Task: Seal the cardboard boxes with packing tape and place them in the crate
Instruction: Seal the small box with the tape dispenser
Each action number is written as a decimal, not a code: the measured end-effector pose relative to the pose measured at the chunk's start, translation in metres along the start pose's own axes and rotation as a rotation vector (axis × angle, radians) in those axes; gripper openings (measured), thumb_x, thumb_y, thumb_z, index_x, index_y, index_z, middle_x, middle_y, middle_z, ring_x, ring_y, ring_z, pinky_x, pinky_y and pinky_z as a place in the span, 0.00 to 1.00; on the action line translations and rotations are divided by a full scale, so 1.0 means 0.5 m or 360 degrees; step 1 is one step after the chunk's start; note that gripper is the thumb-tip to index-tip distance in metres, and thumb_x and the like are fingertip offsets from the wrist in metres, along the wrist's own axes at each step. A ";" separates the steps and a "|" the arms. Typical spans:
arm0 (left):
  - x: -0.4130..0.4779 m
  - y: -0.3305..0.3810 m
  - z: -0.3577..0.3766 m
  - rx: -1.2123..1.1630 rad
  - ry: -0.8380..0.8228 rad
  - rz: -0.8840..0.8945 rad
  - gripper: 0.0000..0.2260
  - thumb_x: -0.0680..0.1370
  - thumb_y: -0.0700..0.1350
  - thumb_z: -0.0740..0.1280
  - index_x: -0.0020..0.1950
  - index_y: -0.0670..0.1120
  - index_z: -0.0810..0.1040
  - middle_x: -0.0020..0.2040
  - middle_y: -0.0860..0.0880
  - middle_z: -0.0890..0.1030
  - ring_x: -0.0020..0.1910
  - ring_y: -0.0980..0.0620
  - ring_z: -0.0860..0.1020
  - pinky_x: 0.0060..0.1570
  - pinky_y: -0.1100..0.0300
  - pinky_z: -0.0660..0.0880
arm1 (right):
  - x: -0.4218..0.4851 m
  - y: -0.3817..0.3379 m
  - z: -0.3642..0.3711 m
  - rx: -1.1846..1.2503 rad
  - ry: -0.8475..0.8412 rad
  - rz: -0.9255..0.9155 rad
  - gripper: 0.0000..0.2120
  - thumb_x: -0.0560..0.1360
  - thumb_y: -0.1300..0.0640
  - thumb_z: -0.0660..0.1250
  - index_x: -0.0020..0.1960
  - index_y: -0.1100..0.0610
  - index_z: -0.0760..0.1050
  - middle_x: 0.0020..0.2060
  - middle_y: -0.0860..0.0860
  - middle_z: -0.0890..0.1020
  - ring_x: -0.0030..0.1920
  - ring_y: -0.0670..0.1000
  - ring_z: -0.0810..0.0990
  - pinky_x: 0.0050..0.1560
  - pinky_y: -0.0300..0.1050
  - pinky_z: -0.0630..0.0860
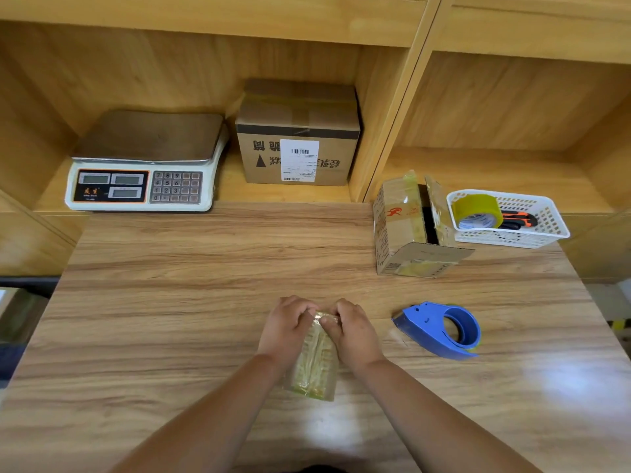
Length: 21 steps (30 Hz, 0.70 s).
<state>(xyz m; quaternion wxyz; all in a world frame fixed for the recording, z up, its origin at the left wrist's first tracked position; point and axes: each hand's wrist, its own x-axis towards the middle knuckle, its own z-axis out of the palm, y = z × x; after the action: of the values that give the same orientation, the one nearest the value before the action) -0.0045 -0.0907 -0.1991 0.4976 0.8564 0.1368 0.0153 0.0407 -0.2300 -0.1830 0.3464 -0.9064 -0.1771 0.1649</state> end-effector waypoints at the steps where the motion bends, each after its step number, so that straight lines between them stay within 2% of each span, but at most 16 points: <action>1: -0.002 -0.001 -0.001 -0.0008 0.0022 -0.0012 0.08 0.80 0.43 0.62 0.50 0.50 0.80 0.46 0.60 0.77 0.52 0.60 0.70 0.49 0.76 0.63 | -0.002 -0.001 0.000 -0.0003 -0.0029 -0.0009 0.10 0.77 0.51 0.66 0.53 0.56 0.73 0.45 0.45 0.73 0.49 0.46 0.69 0.48 0.40 0.67; 4: -0.001 -0.004 -0.004 -0.0020 -0.0001 -0.0118 0.11 0.81 0.44 0.58 0.53 0.48 0.80 0.49 0.56 0.78 0.53 0.58 0.71 0.51 0.70 0.66 | -0.008 -0.003 -0.003 -0.0064 -0.0222 -0.0047 0.23 0.71 0.47 0.71 0.63 0.52 0.70 0.54 0.46 0.73 0.56 0.45 0.68 0.59 0.43 0.67; 6: -0.002 -0.002 -0.006 -0.0124 0.0002 -0.0223 0.12 0.82 0.46 0.56 0.52 0.49 0.79 0.49 0.52 0.79 0.52 0.56 0.75 0.50 0.63 0.70 | -0.012 -0.003 -0.005 -0.0108 -0.0283 -0.0095 0.29 0.67 0.44 0.74 0.64 0.50 0.68 0.55 0.44 0.72 0.57 0.44 0.67 0.60 0.42 0.64; 8: -0.006 0.000 -0.006 -0.0255 0.0037 -0.0302 0.12 0.82 0.46 0.55 0.49 0.51 0.79 0.46 0.50 0.80 0.47 0.54 0.78 0.44 0.64 0.72 | -0.013 -0.005 -0.005 -0.0105 -0.0240 -0.0078 0.27 0.67 0.43 0.73 0.62 0.49 0.69 0.51 0.41 0.71 0.54 0.43 0.67 0.56 0.41 0.63; 11: -0.007 0.001 -0.003 -0.0260 0.0068 -0.0340 0.13 0.82 0.47 0.56 0.46 0.47 0.78 0.44 0.45 0.80 0.40 0.55 0.76 0.38 0.66 0.69 | -0.008 -0.006 -0.001 0.0006 -0.0111 -0.0022 0.17 0.68 0.45 0.73 0.52 0.48 0.72 0.42 0.37 0.71 0.47 0.41 0.68 0.53 0.42 0.64; 13: -0.006 0.000 0.000 -0.0248 0.0066 -0.0335 0.12 0.82 0.46 0.56 0.45 0.47 0.78 0.43 0.46 0.79 0.42 0.55 0.75 0.39 0.63 0.70 | -0.003 -0.004 0.002 0.0111 -0.0041 0.0012 0.10 0.70 0.48 0.72 0.45 0.46 0.72 0.37 0.38 0.72 0.42 0.41 0.70 0.52 0.46 0.68; 15: -0.004 -0.004 0.004 -0.0246 0.0028 -0.0349 0.11 0.81 0.47 0.56 0.46 0.47 0.77 0.44 0.46 0.78 0.46 0.51 0.75 0.42 0.59 0.69 | 0.000 -0.001 0.008 0.0206 0.0027 0.0059 0.09 0.72 0.50 0.71 0.41 0.46 0.70 0.34 0.39 0.72 0.38 0.40 0.69 0.50 0.49 0.69; 18: -0.002 -0.009 0.008 -0.0236 0.0009 -0.0358 0.10 0.82 0.48 0.56 0.45 0.50 0.76 0.45 0.47 0.77 0.48 0.50 0.74 0.43 0.59 0.67 | 0.005 0.002 0.018 0.0305 0.0060 0.0130 0.09 0.74 0.51 0.69 0.38 0.45 0.70 0.37 0.43 0.76 0.42 0.47 0.73 0.51 0.51 0.71; 21: 0.001 -0.010 0.006 -0.0217 0.0005 -0.0355 0.10 0.81 0.48 0.56 0.44 0.53 0.75 0.43 0.48 0.77 0.47 0.50 0.74 0.40 0.59 0.66 | 0.007 0.003 0.024 0.0383 0.0061 0.0207 0.12 0.74 0.51 0.68 0.35 0.42 0.68 0.38 0.47 0.77 0.46 0.53 0.75 0.51 0.51 0.72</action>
<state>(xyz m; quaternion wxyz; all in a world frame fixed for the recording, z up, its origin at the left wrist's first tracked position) -0.0048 -0.0909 -0.2047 0.5531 0.8000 0.2307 -0.0295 0.0389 -0.2226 -0.1933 0.4445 -0.8708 -0.0903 0.1897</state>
